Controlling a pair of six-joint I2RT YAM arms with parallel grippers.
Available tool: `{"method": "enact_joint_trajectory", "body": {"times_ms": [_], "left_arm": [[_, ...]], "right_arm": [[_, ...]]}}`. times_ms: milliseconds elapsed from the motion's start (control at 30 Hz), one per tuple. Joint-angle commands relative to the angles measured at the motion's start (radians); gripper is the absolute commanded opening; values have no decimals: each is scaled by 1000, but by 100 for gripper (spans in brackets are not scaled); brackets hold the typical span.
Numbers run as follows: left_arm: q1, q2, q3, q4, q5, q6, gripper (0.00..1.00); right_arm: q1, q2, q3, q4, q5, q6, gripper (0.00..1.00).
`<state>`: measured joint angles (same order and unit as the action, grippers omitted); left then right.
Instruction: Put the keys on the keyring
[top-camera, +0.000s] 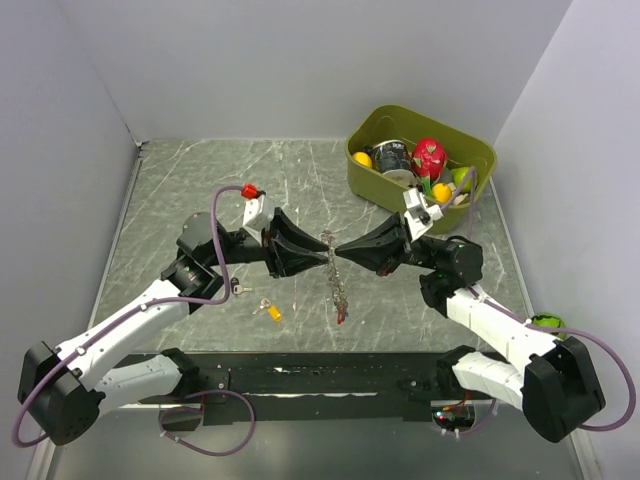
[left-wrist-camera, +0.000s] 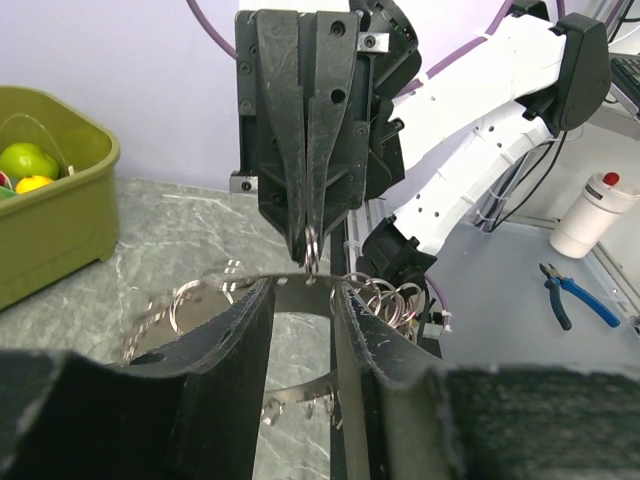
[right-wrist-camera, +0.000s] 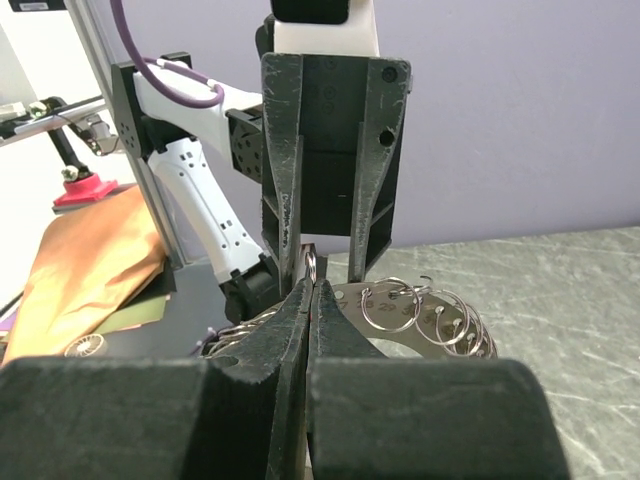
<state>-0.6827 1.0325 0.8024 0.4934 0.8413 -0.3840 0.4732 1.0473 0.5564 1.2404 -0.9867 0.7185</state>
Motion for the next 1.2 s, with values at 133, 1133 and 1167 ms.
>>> {"method": "enact_joint_trajectory", "body": {"times_ms": [133,1133,1167], "left_arm": [[-5,20,57,68,24,-13,33],[-124,153,484,-883,-277,497,1],[-129,159,492,-903,-283,501,1]], "right_arm": [[1,16,17,140,23,18,0],[-25,-80,356,-1162,-29,-794,72],[-25,-72,364,-1177,-29,-803,68]]}}
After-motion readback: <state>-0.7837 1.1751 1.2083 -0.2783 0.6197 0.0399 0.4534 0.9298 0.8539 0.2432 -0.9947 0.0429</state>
